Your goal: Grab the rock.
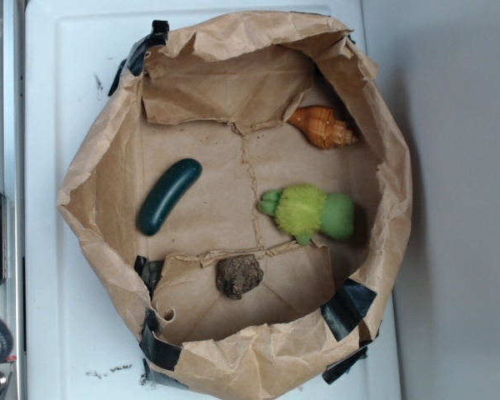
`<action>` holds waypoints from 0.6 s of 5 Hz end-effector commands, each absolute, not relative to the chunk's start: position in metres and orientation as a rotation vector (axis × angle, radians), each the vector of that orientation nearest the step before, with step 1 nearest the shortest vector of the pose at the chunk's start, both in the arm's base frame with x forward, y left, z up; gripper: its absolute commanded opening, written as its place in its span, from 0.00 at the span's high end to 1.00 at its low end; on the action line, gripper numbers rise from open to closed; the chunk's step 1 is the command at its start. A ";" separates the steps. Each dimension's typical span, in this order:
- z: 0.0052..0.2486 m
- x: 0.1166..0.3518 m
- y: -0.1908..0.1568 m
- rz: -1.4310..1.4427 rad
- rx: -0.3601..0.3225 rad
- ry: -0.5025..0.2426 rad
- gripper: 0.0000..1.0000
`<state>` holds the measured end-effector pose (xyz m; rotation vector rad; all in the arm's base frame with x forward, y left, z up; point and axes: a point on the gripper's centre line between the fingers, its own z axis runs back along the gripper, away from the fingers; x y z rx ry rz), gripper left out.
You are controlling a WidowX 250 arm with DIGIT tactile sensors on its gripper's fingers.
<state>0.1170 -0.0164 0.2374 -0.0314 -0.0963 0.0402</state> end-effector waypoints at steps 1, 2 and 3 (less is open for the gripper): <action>0.237 0.117 -0.016 0.040 -0.031 -0.096 0.00; 0.241 0.108 -0.020 0.024 -0.009 -0.164 0.00; 0.238 0.158 -0.010 -0.002 -0.005 -0.150 0.00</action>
